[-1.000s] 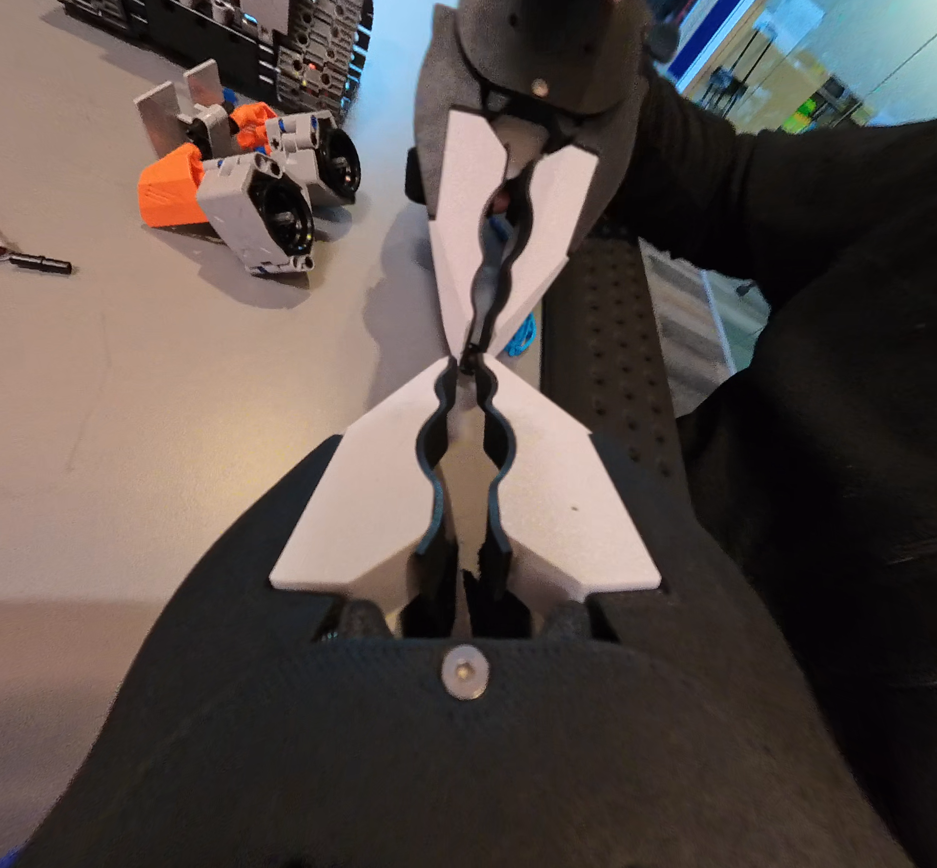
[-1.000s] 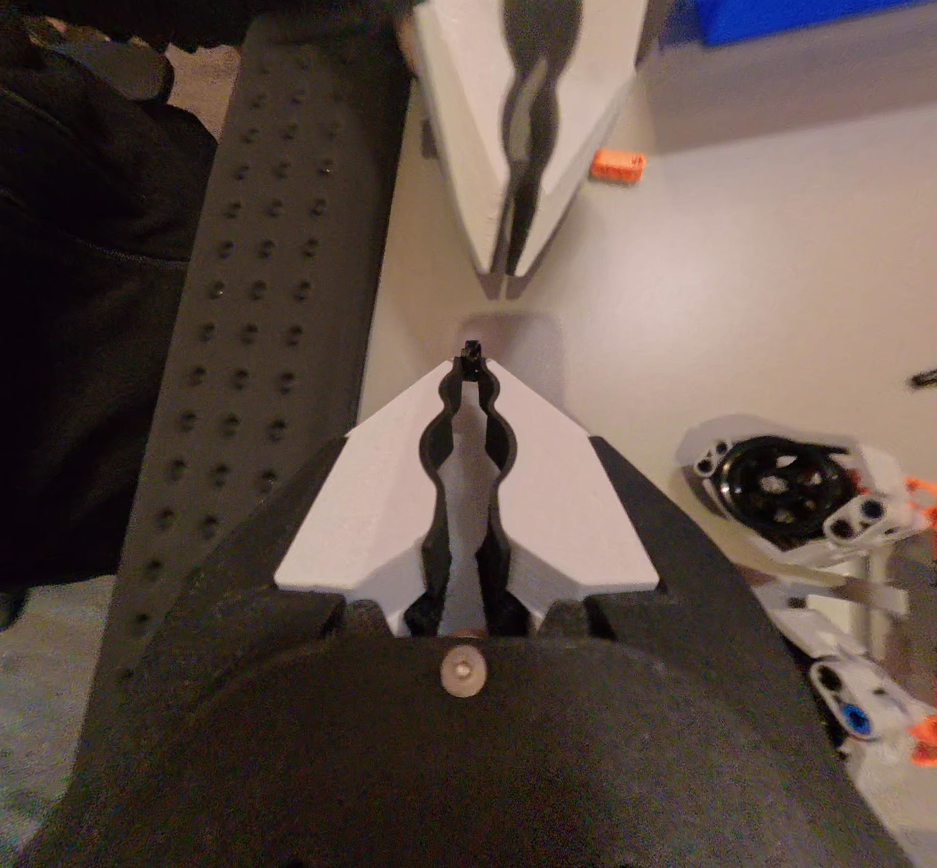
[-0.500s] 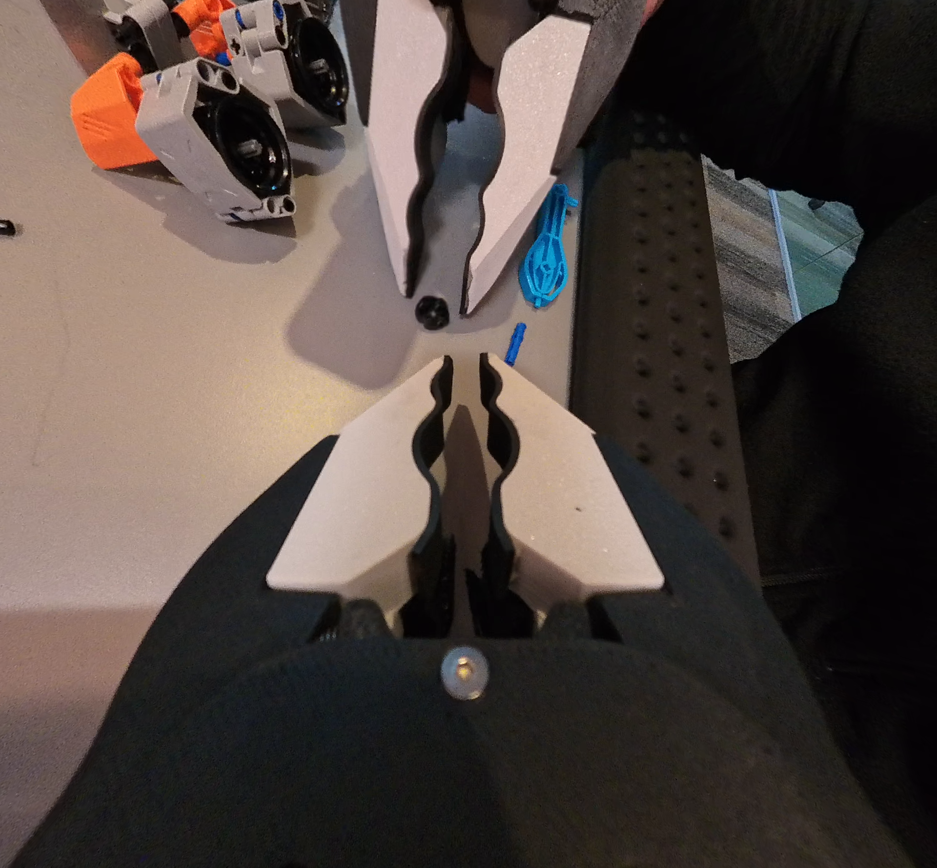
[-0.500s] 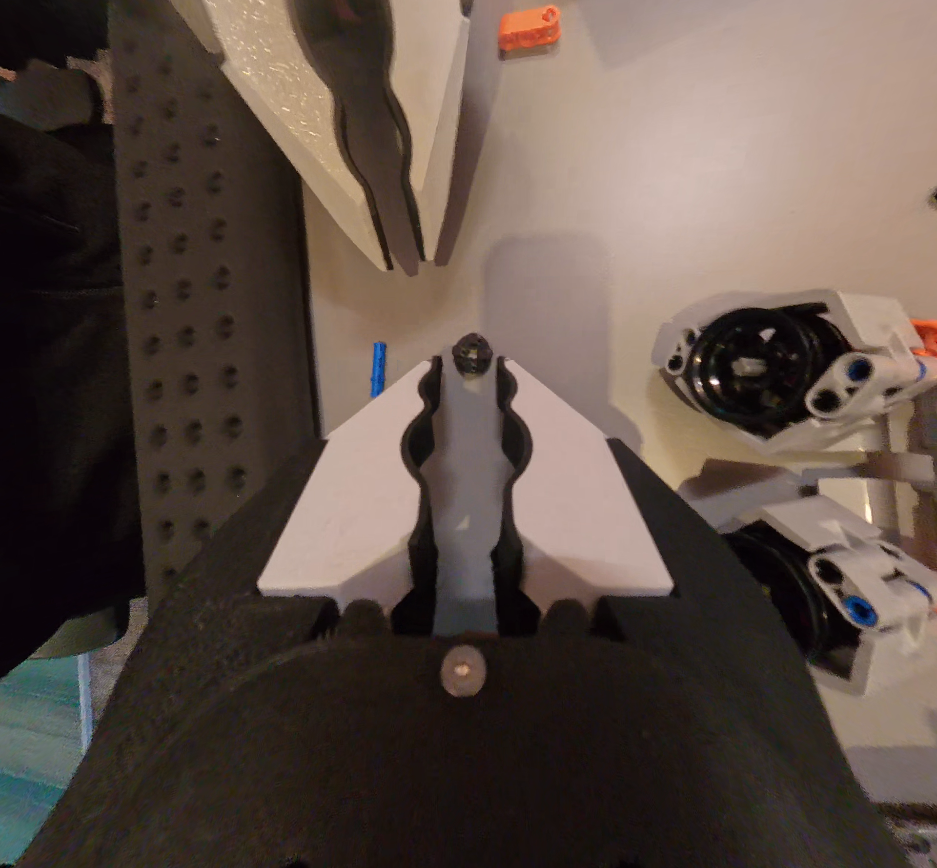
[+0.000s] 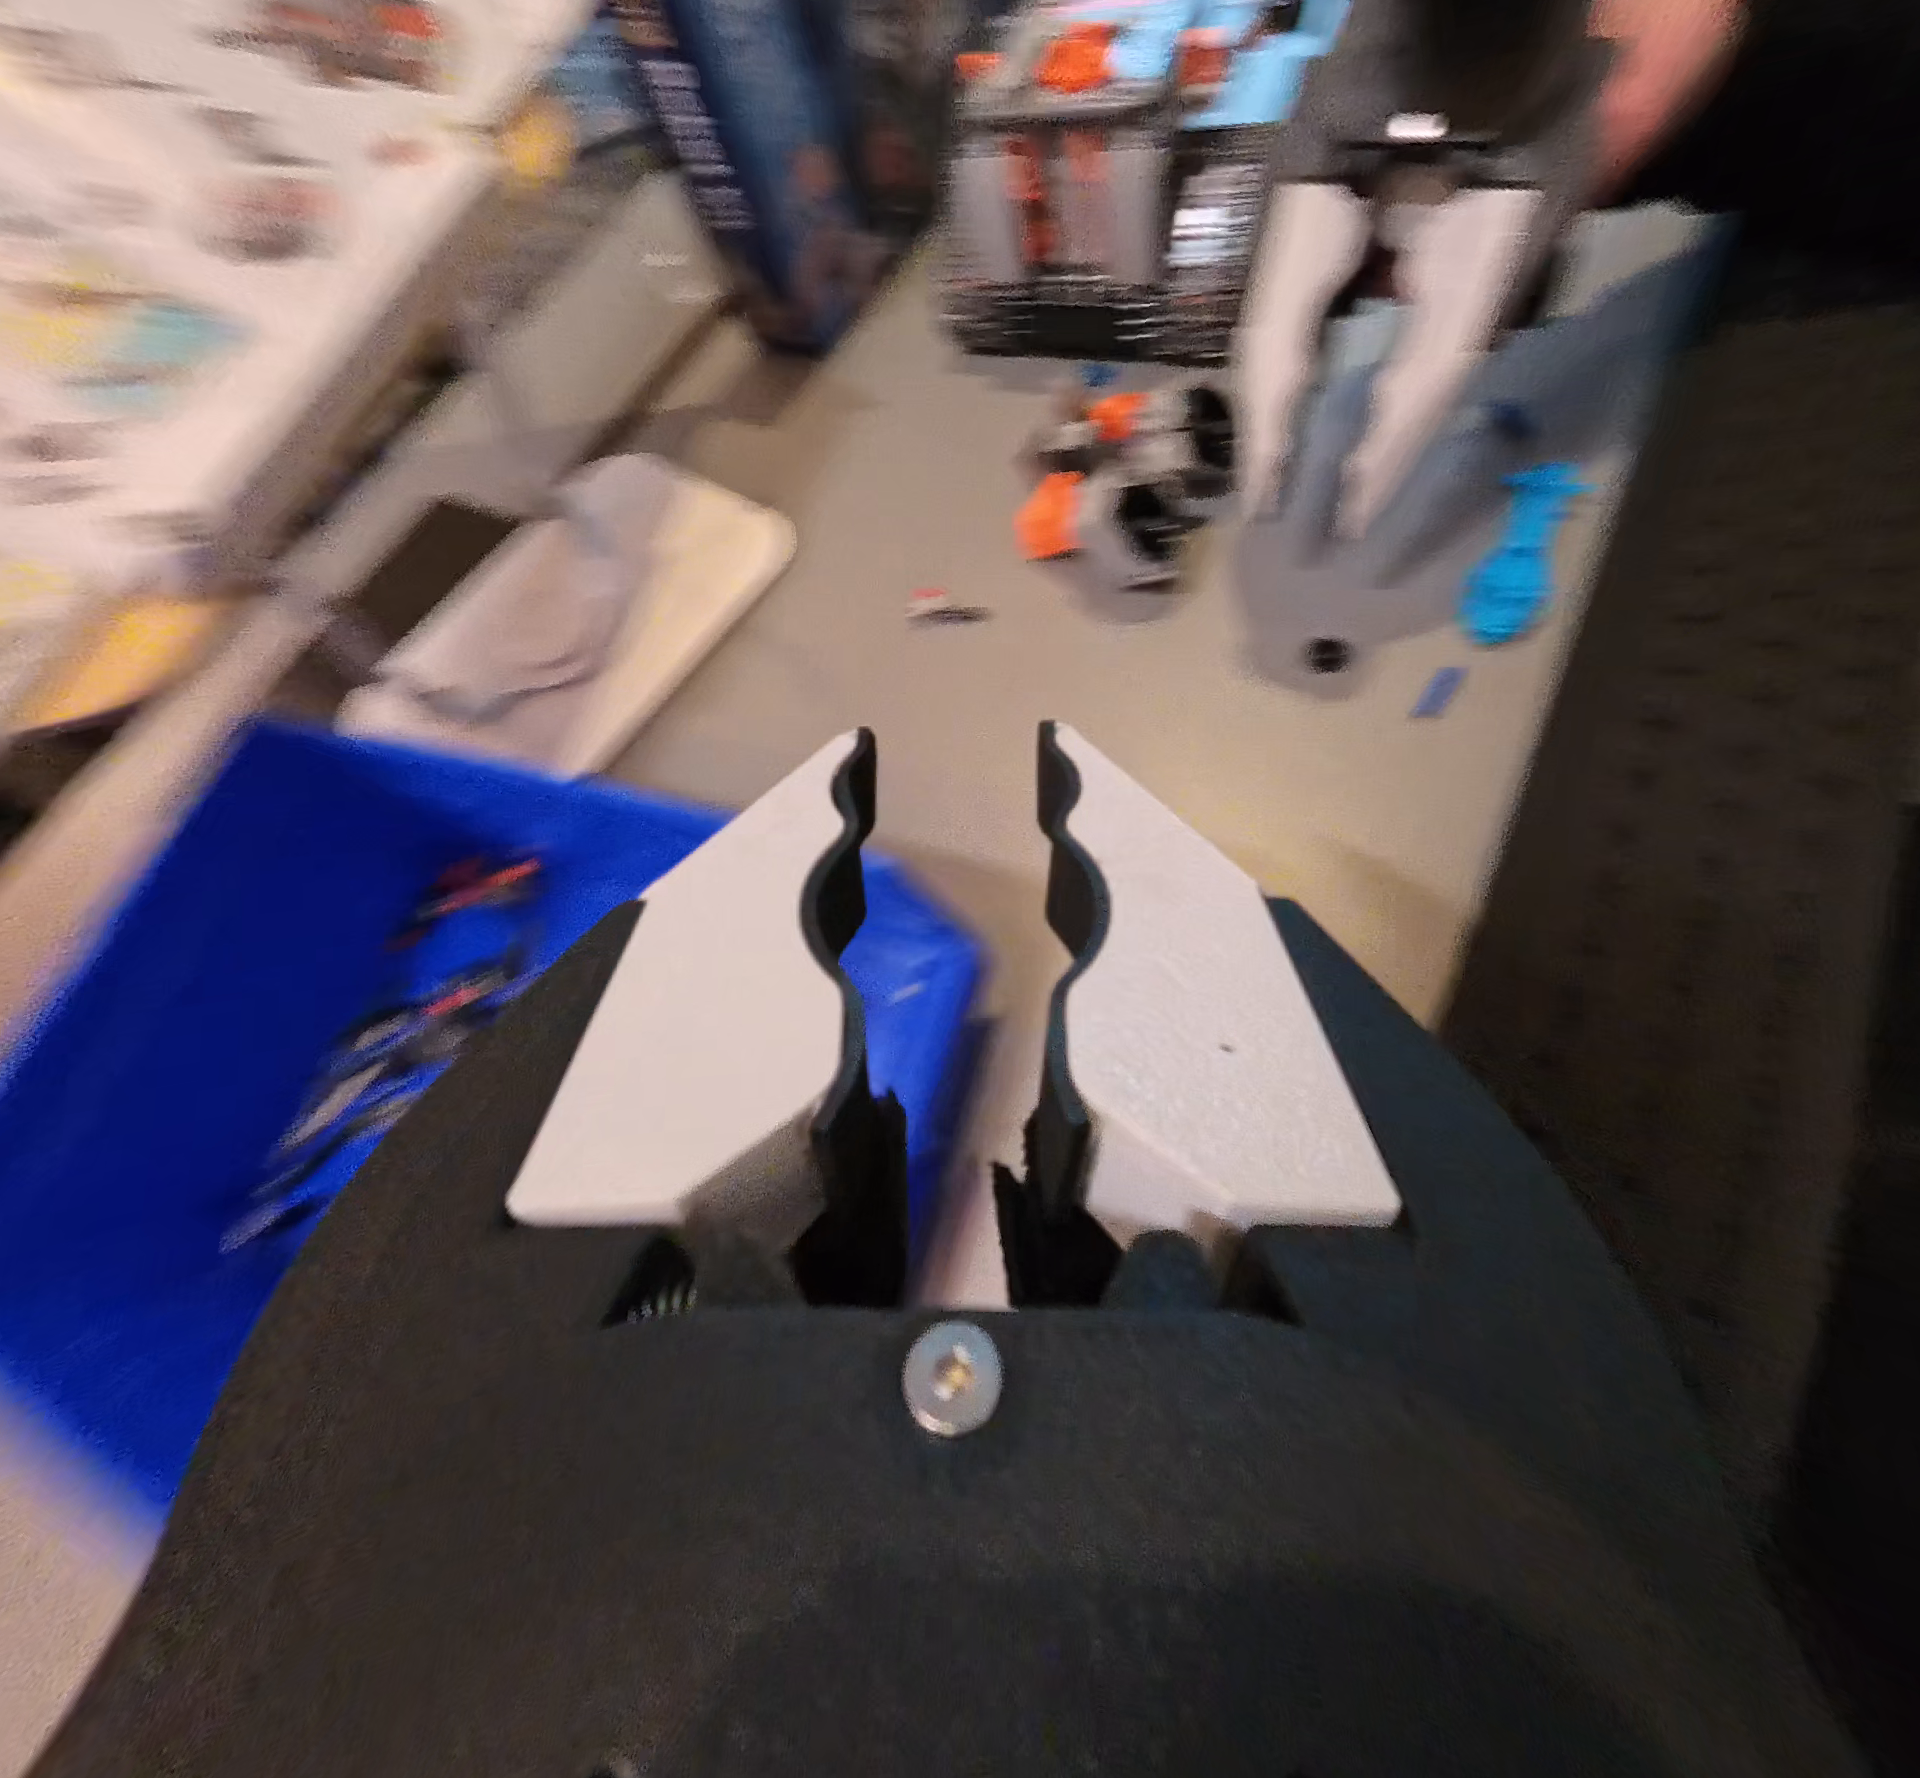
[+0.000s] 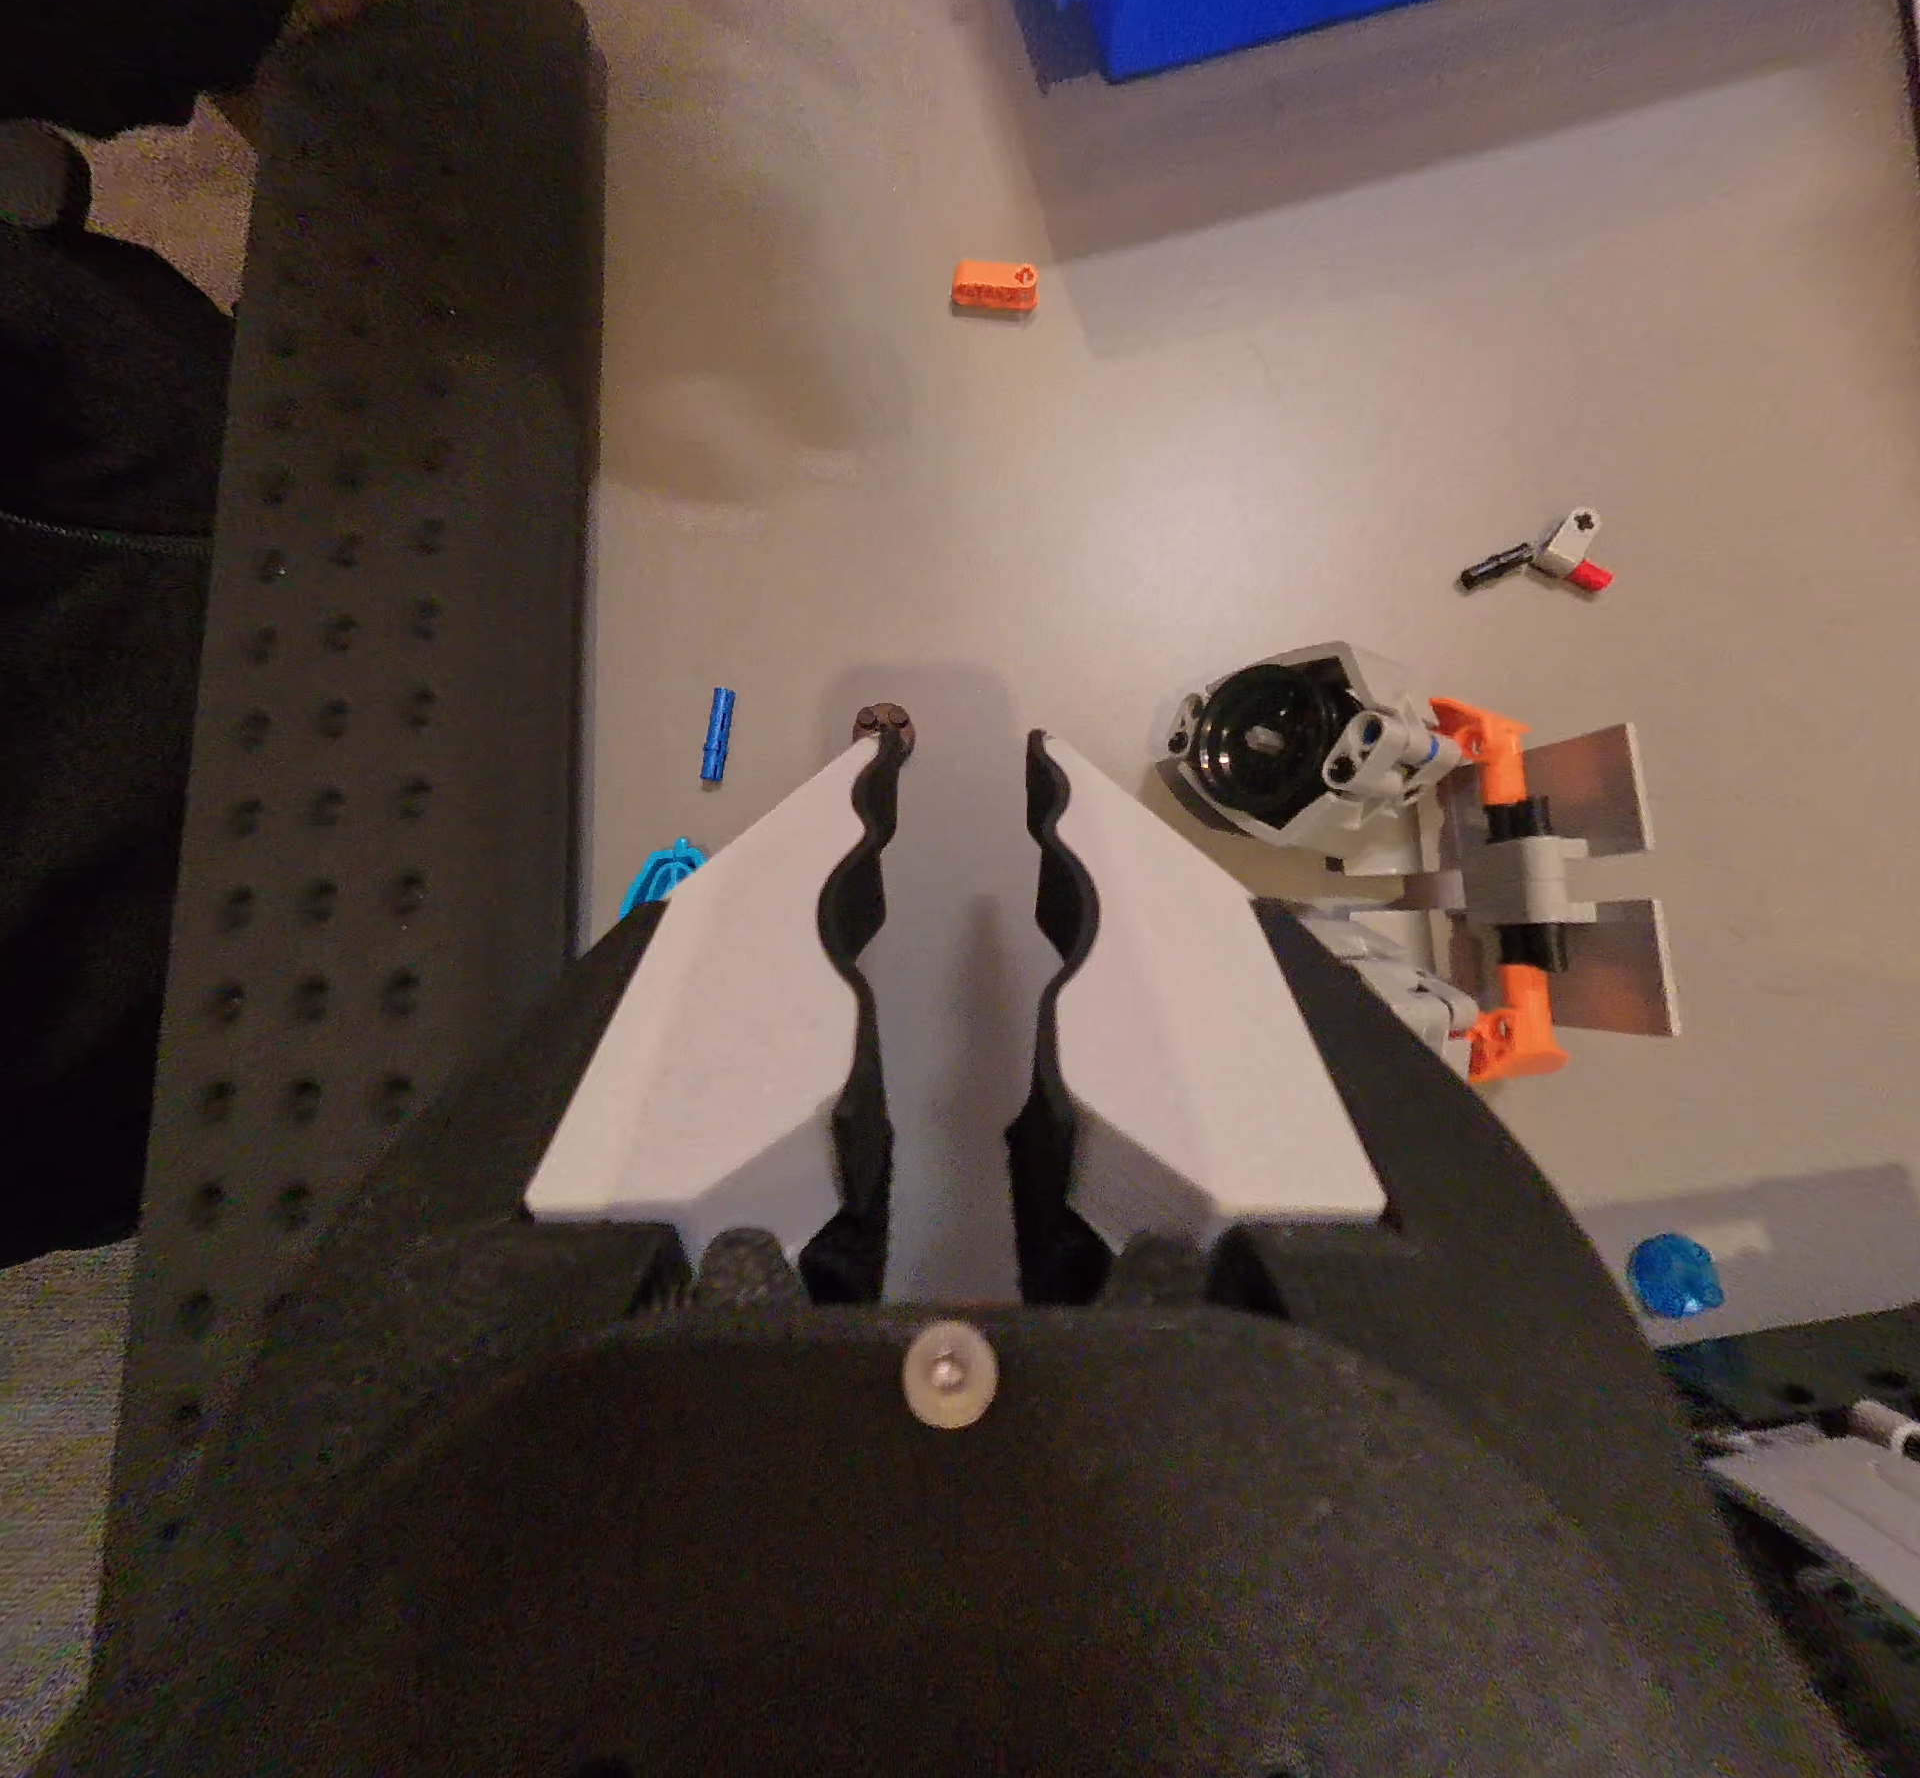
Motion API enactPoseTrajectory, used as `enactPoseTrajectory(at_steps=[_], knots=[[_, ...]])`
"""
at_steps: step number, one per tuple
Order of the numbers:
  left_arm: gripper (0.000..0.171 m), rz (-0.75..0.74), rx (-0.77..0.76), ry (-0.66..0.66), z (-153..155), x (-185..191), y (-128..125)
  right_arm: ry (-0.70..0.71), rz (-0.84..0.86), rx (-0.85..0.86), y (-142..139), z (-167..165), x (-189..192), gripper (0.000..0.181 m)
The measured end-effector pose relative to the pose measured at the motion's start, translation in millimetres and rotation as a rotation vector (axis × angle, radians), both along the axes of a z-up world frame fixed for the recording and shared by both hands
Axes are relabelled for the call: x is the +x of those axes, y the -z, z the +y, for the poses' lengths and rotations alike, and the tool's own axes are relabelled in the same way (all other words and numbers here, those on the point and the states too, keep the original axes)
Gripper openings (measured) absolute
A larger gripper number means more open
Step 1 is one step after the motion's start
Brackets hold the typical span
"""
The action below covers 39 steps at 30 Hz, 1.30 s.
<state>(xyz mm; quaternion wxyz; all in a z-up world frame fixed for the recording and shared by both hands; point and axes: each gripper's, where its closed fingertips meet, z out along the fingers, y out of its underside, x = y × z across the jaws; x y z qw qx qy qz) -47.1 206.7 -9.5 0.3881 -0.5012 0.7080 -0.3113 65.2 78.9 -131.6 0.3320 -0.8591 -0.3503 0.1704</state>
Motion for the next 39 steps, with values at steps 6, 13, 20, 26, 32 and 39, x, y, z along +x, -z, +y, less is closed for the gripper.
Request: enactPoseTrajectory(at_steps=[6, 13, 20, 26, 32, 39], knots=[[0.032, 0.114, 0.167, -0.296, 126.6, -46.2, -43.6, -0.052, -0.086, 0.013, 16.4, 3.9, -6.7, 0.021], [0.03, 0.507, 0.214, -0.215, 182.2, -36.3, 15.3, -0.098, -0.09, 0.029, 22.8, 6.5, -8.6, 0.02], [0.034, 0.723, 0.223, -0.236, 228.3, -27.6, 58.3, -0.119, -0.115, 0.015, 30.6, 5.8, -5.3, 0.019], [0.037, 0.818, 0.195, -0.108, 228.8, -7.5, 111.1, -0.128, -0.135, 0.017, 32.6, 3.7, -1.8, 0.019], [0.052, 0.86, 0.434, -0.224, 278.4, -1.7, 125.0, -0.138, -0.155, 0.02, 34.0, 2.5, -1.0, 0.02], [0.096, 0.897, 0.297, -0.185, 287.4, -17.5, 116.5, -0.154, -0.16, 0.014, 36.6, 0.1, -0.4, 0.021]])
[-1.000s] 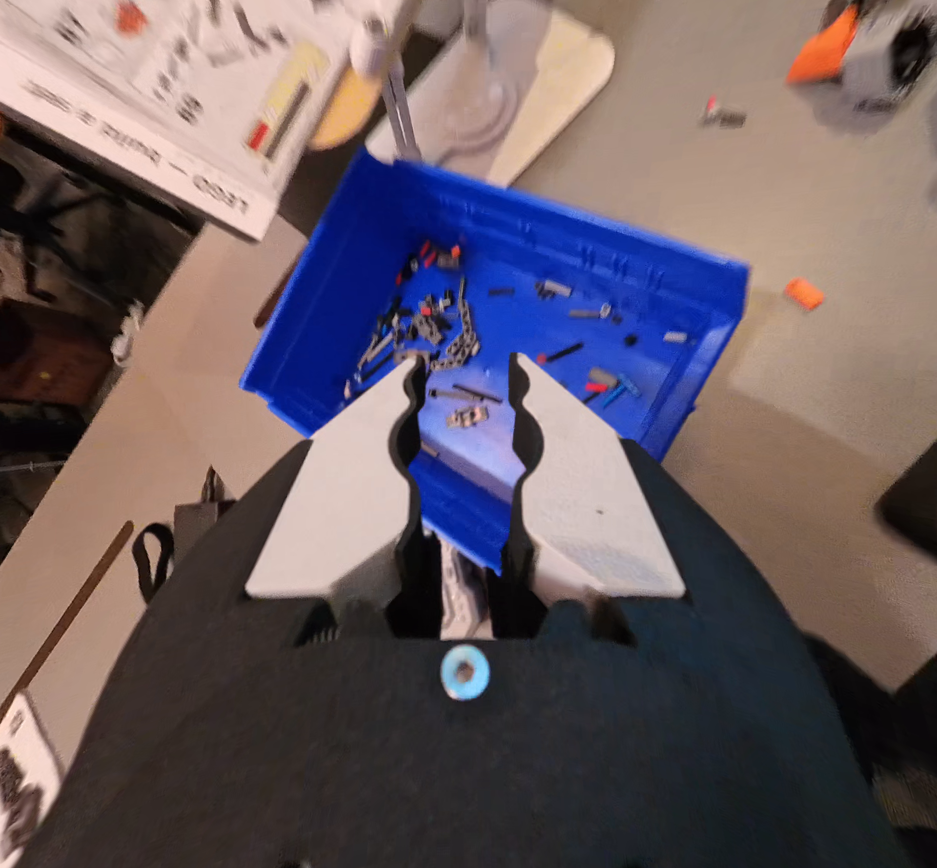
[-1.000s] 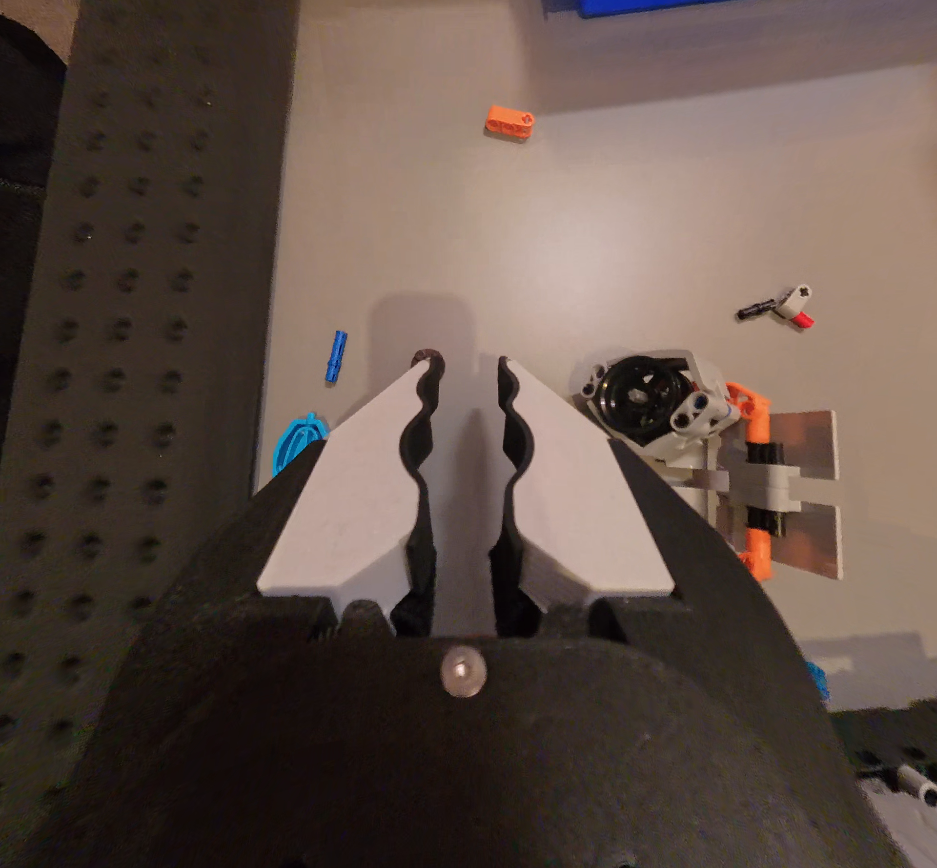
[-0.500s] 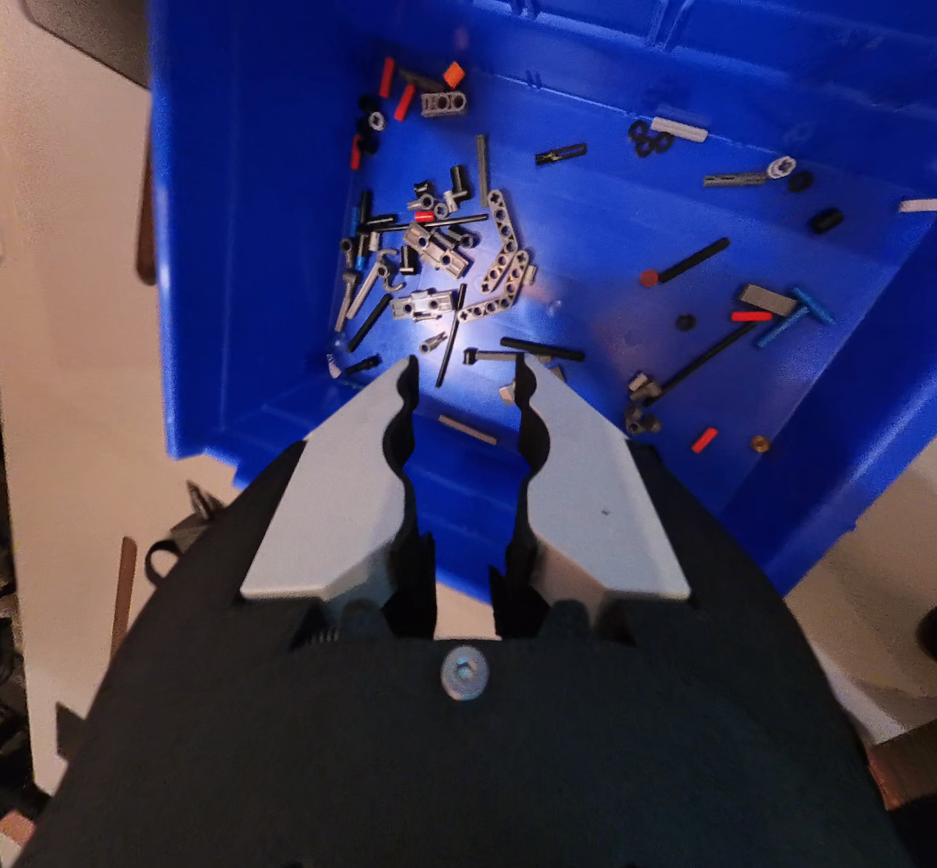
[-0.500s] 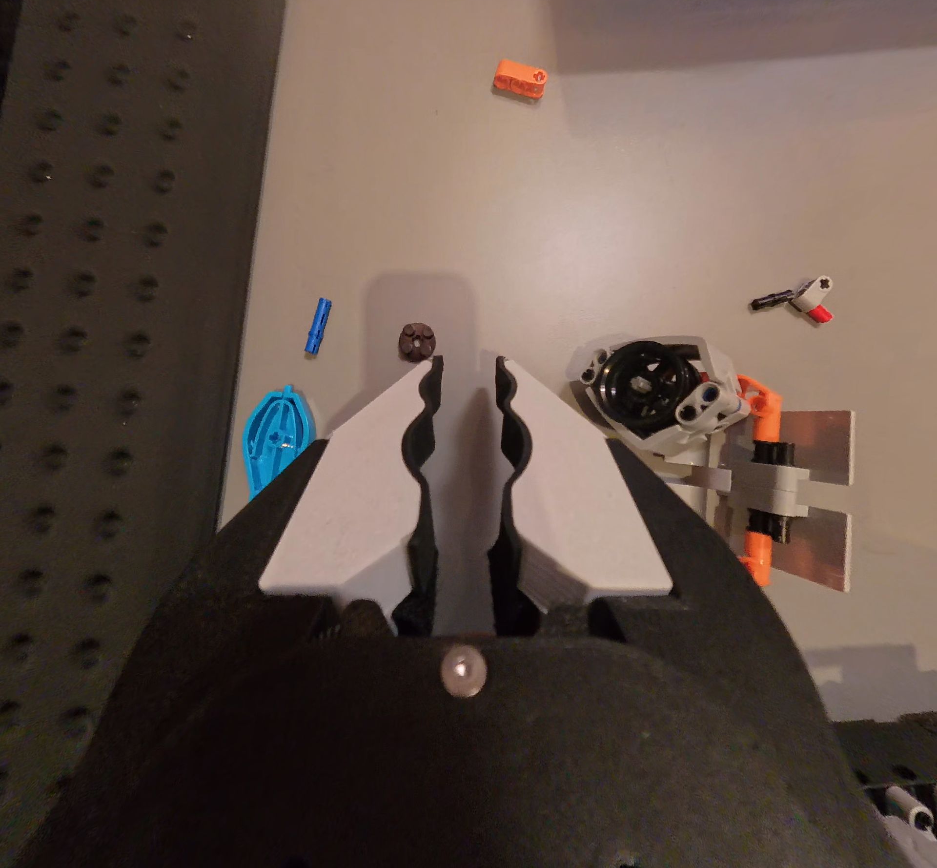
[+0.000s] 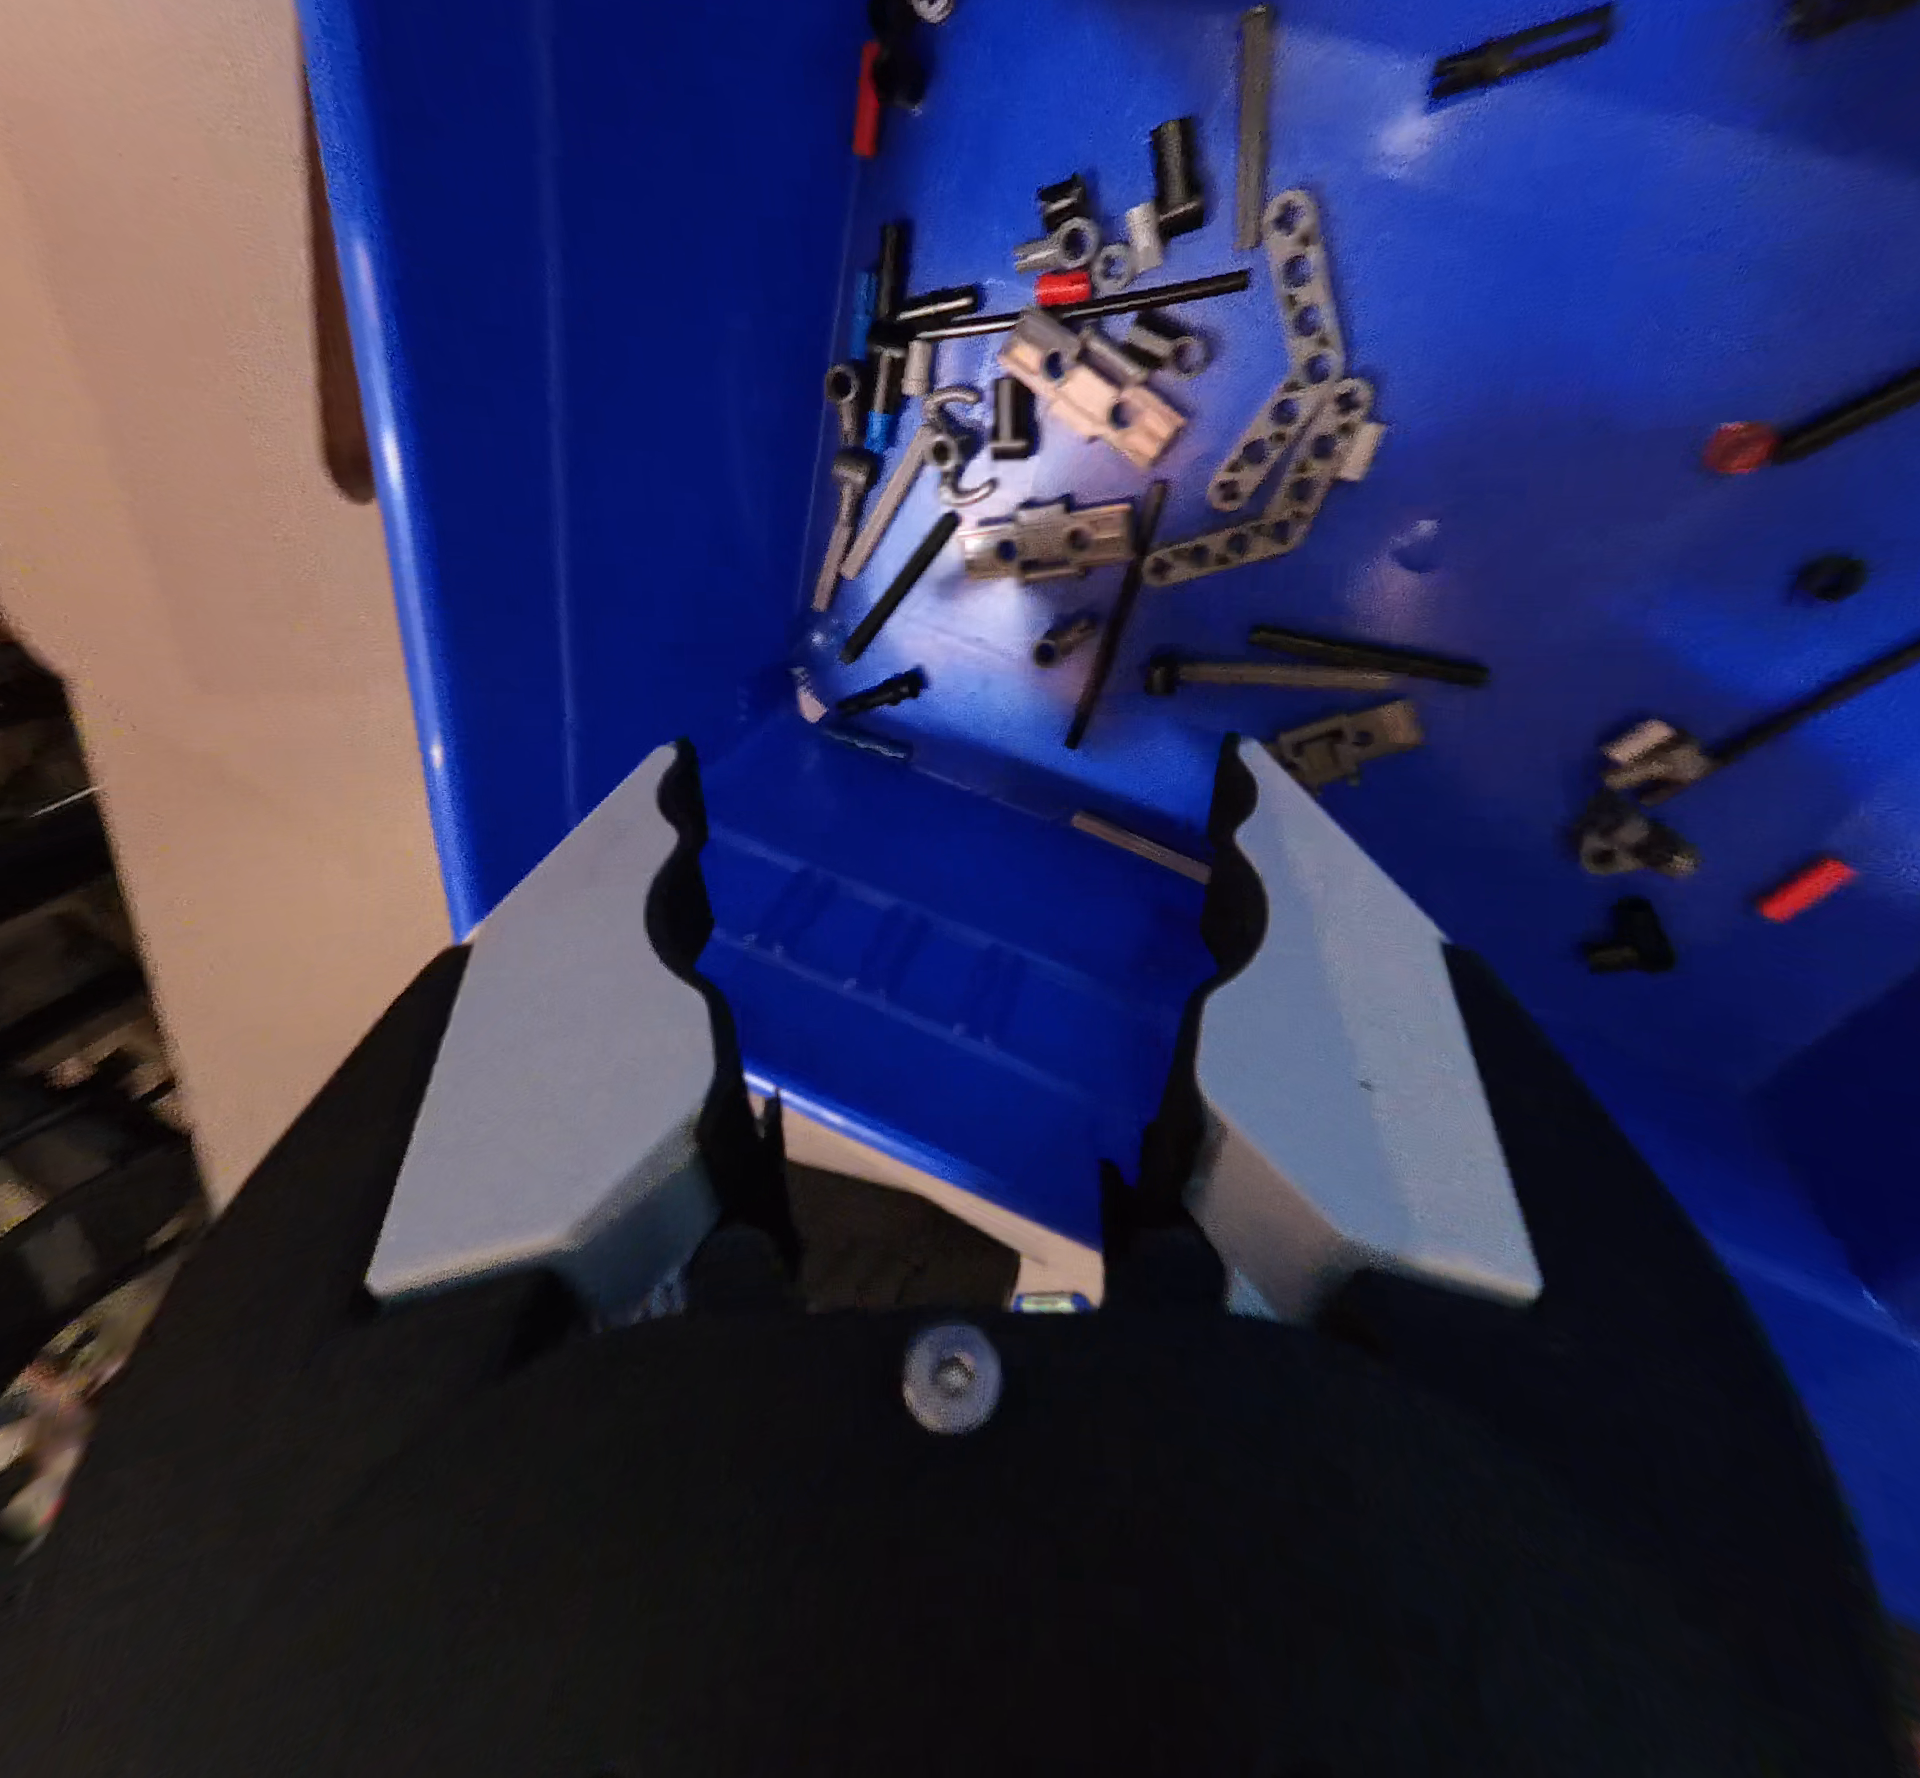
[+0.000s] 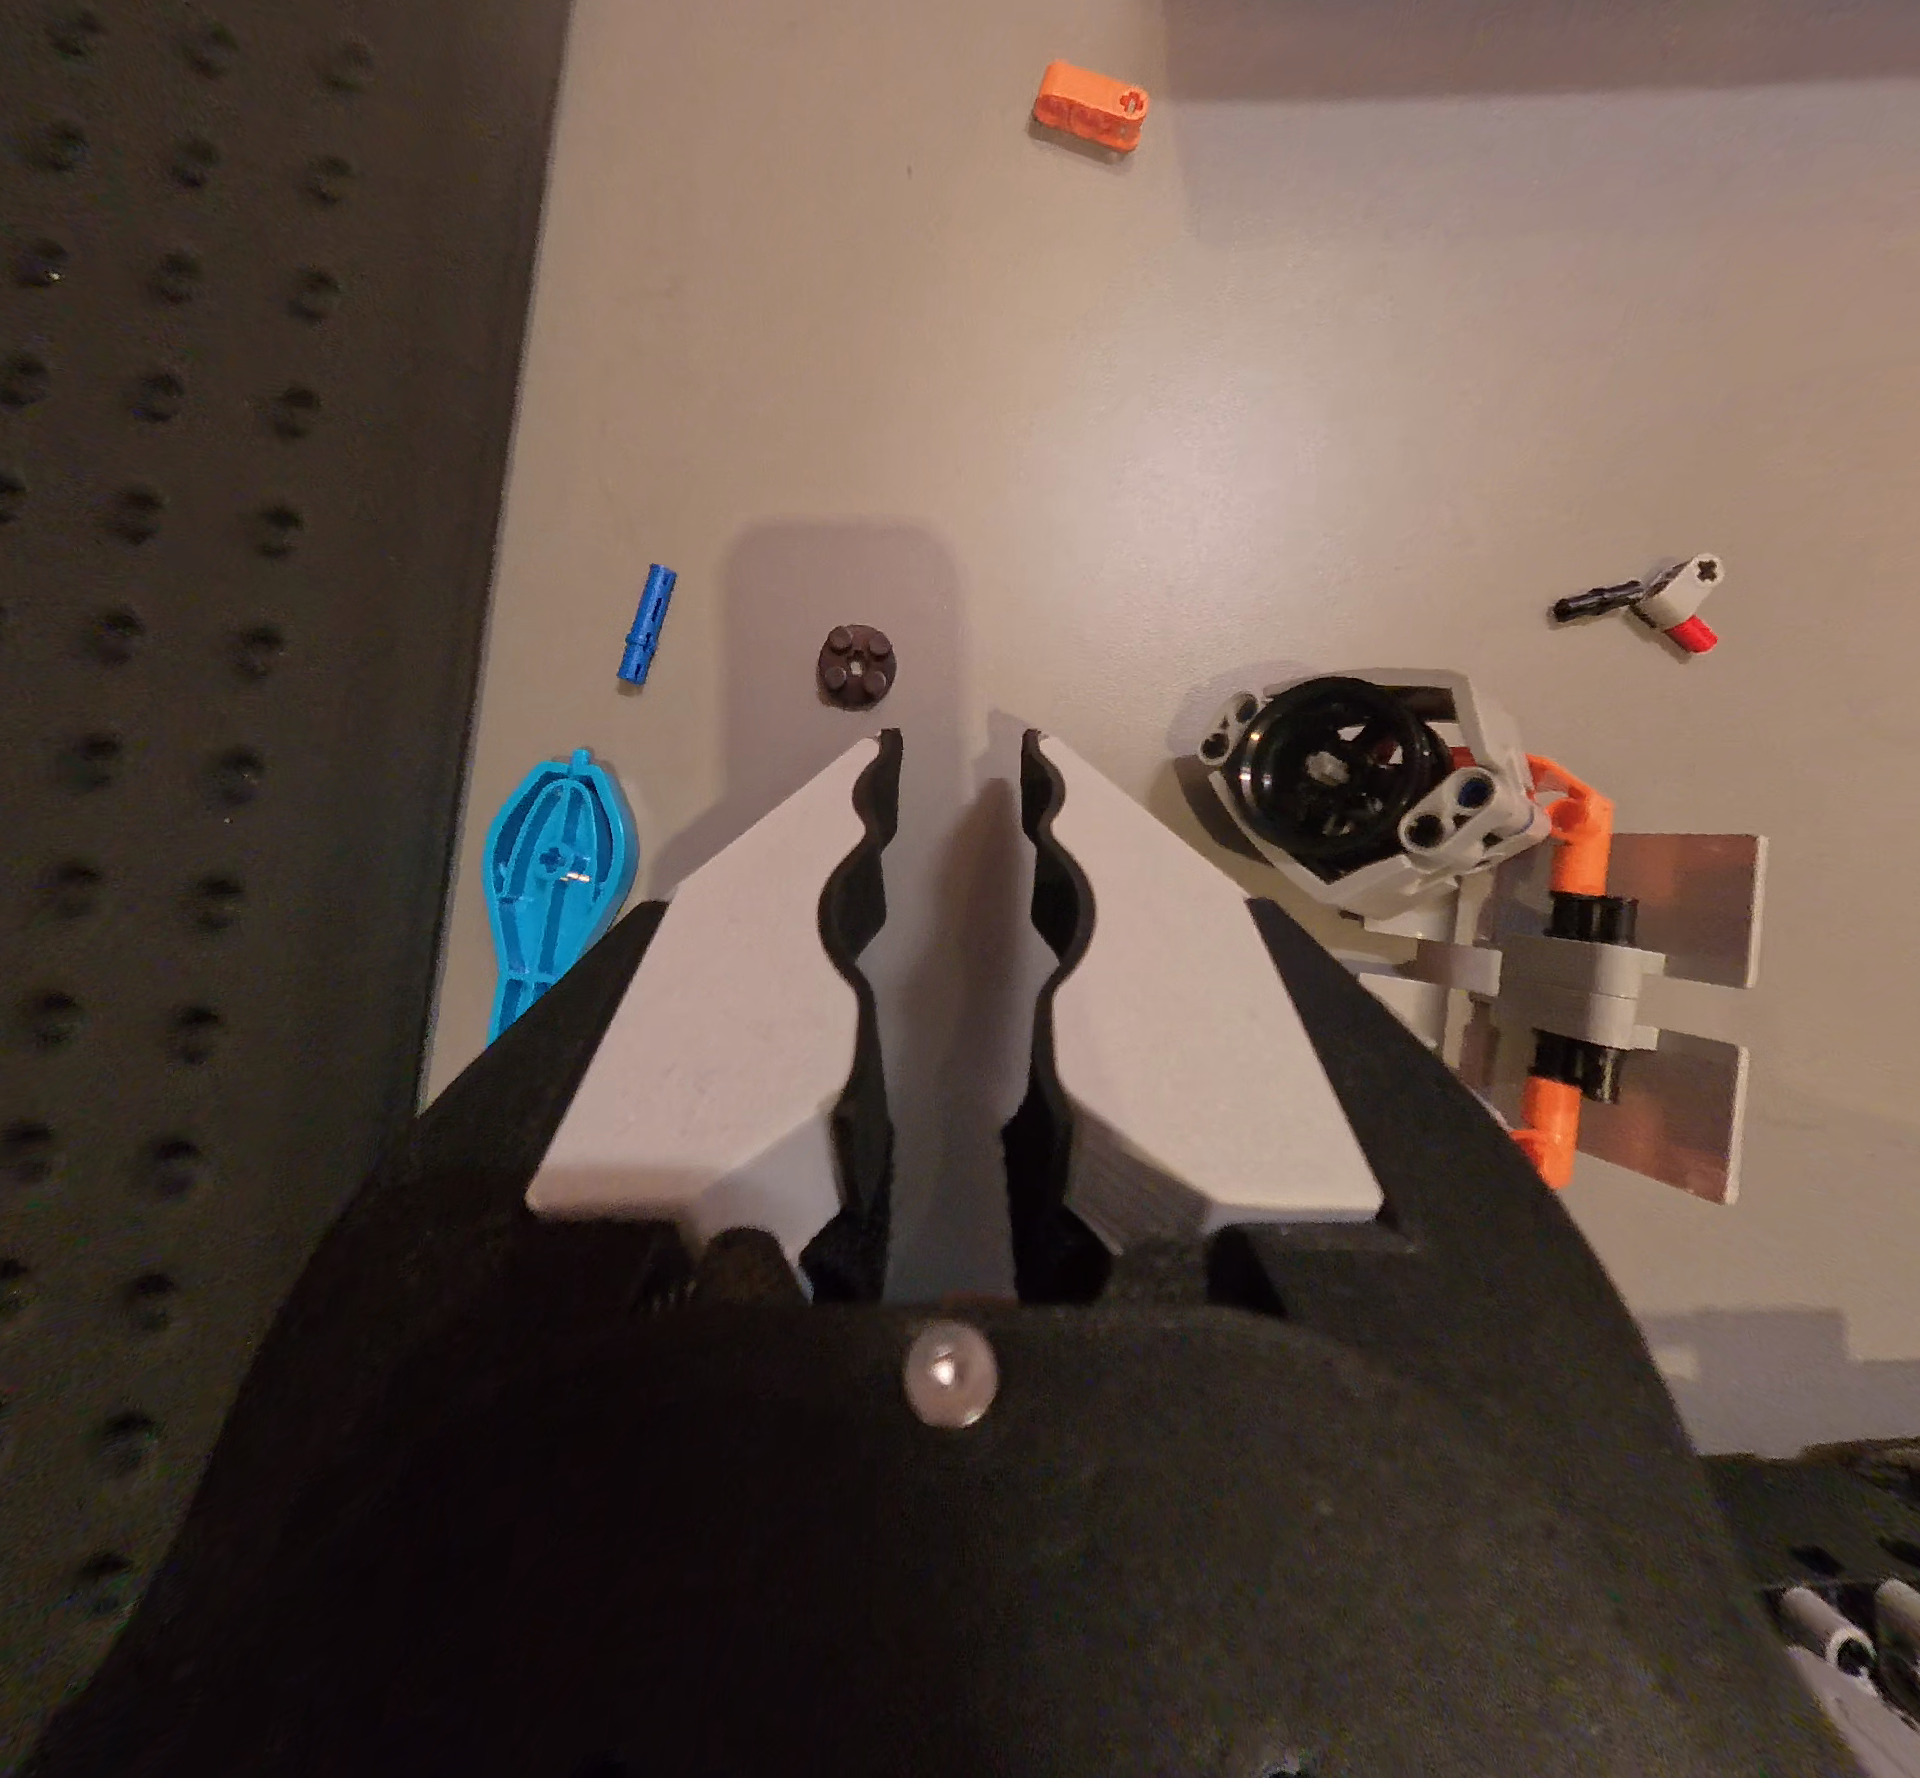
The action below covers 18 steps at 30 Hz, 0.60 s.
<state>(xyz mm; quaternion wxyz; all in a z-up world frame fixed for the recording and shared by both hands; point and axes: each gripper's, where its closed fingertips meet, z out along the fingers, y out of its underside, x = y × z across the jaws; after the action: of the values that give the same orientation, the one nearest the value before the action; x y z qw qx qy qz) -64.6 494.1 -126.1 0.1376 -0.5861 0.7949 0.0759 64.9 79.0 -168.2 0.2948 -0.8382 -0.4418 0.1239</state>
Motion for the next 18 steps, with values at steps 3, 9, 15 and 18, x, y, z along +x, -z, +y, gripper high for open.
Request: enactPoseTrajectory(at_steps=[3, 9, 15, 18], knots=[[0.094, -0.027, -0.181, 0.065, -26.5, 1.3, -5.2, 0.001, 0.004, -0.008, 2.5, 0.3, 1.6, 0.021], [0.096, 0.083, -0.336, 0.217, -88.0, -10.5, 8.2, 0.001, 0.013, -0.02, 6.9, 2.0, 4.4, 0.021], [0.068, 0.216, -0.095, 0.283, -74.1, -24.5, 24.9, -0.001, 0.032, -0.032, 9.6, 4.3, 3.7, 0.021], [0.068, 0.197, -0.046, 0.157, -35.2, -19.5, 17.8, -0.005, 0.05, -0.036, 9.7, 5.2, 1.3, 0.021]])
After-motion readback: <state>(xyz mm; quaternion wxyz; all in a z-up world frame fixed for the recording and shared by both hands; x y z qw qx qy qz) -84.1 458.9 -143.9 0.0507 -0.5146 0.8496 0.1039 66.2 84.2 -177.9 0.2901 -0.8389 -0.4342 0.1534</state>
